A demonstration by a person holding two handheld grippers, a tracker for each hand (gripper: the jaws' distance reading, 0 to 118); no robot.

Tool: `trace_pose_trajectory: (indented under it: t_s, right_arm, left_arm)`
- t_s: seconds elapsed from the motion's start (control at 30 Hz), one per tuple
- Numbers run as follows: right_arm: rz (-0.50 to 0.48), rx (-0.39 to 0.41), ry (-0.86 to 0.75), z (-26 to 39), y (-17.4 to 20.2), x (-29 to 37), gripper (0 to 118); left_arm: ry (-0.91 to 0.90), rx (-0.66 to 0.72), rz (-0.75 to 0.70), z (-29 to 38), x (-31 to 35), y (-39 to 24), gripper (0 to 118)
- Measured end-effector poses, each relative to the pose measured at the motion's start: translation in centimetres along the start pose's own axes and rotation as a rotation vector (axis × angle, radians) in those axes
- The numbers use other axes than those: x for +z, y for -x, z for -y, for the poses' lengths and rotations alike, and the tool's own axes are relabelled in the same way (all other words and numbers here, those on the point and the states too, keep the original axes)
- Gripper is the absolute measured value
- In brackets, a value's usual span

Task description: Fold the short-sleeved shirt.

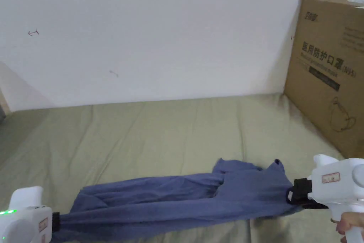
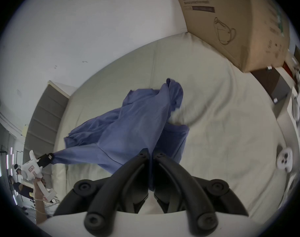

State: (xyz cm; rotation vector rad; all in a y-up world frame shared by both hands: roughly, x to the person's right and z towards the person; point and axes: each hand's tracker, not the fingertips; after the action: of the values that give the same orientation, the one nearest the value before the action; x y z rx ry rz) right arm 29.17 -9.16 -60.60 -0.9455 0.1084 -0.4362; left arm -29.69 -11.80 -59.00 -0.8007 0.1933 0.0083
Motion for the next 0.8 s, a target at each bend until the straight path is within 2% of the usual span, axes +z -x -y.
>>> trace_pose_trajectory:
  t_s: [0.07,0.13,0.17,0.37,0.47,0.57,0.67,0.7,0.73,0.77,0.8]
  right_arm:
    - [-0.016,0.022,0.000,3.2,-0.4,2.6,2]
    - [-0.026,0.116,0.014,6.3,-0.4,4.8,2]
    - [0.003,0.138,0.002,8.1,-0.4,5.9,2]
    - [0.020,0.078,-0.015,20.1,-2.8,11.4,2]
    - [0.024,0.002,0.028,25.9,-4.4,12.6,2]
    - [0.075,0.016,0.051,29.2,-5.0,13.3,2]
    - [0.070,-0.084,0.027,30.6,-6.0,13.0,2]
    - [0.075,-0.086,0.020,30.8,-6.0,12.8,2]
    - [0.071,-0.084,0.004,30.9,-5.9,12.8,3]
    - [0.071,-0.090,-0.005,30.9,-5.7,12.7,10]
    - [0.084,-0.084,0.000,30.6,-5.5,12.7,35]
  left_arm:
    - [-0.002,0.006,0.017,2.6,3.1,1.1,2]
    - [-0.025,-0.009,0.036,5.4,6.0,1.9,2]
    - [-0.020,-0.022,0.010,6.8,7.4,2.3,2]
    - [-0.006,-0.044,0.017,15.5,13.7,4.9,2]
    - [0.036,-0.001,0.016,19.6,15.4,5.8,2]
    - [0.056,-0.030,0.022,22.5,16.2,6.4,2]
    - [0.062,-0.005,0.006,23.7,16.8,6.5,3]
    - [0.048,0.032,0.017,24.0,16.9,6.6,3]
    - [0.052,0.042,0.038,24.2,16.7,6.7,8]
    - [0.071,0.036,0.018,24.2,16.6,6.6,22]
    - [0.105,0.021,-0.010,24.1,16.5,6.4,44]
